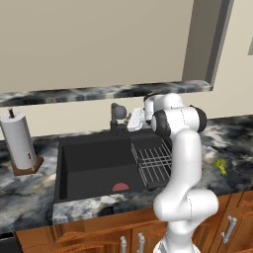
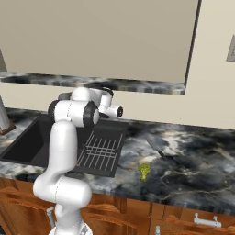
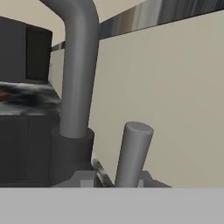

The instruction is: Turn on the sink faucet. Then move the broccoli from the counter to the sink. Turn off the sink. Move the vegetable from the sink to the pot next to the stove. Finally move the pot to the rear left burner.

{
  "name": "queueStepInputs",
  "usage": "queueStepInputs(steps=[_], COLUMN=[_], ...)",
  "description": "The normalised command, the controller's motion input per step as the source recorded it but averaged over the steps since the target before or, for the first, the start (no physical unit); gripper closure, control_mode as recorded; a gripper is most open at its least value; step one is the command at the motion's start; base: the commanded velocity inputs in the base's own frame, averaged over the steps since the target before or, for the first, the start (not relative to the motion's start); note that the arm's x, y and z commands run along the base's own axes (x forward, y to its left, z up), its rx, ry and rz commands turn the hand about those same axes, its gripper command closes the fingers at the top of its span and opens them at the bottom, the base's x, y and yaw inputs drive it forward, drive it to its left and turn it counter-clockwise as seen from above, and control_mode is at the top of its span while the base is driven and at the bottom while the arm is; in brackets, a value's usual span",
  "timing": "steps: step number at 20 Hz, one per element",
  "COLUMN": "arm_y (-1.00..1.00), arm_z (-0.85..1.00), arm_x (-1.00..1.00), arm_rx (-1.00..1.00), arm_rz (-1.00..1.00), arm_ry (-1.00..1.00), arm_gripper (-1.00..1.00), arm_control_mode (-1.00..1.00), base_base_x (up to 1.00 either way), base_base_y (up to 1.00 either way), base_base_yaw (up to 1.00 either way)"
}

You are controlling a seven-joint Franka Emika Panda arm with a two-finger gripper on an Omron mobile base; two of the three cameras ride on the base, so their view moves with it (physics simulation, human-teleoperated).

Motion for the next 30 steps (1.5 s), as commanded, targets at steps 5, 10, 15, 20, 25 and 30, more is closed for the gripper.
queueStepInputs(steps=[5,10,15,20,25,30], arm_y=[0.00,-0.20,-0.40,-0.51,-0.64,-0.70], arm_z=[0.00,-0.01,-0.07,-0.13,-0.22,-0.26], arm_x=[0.00,0.02,0.12,0.12,0.02,0.00], arm_rx=[0.00,0.00,0.01,0.02,0.03,0.02], arm_rz=[-0.01,-0.11,-0.12,-0.08,-0.02,0.00], arm_ry=[0.00,0.01,0.02,0.01,0.00,0.00], arm_gripper=[1.00,1.00,1.00,1.00,1.00,1.00], arm_control_mode=[-1.00,-1.00,-1.00,-1.00,-1.00,-1.00], base_base_x=[0.00,0.00,0.00,0.00,0.00,0.00], base_base_y=[0.00,0.00,0.00,0.00,0.00,0.00], base_base_yaw=[0.00,0.00,0.00,0.00,0.00,0.00])
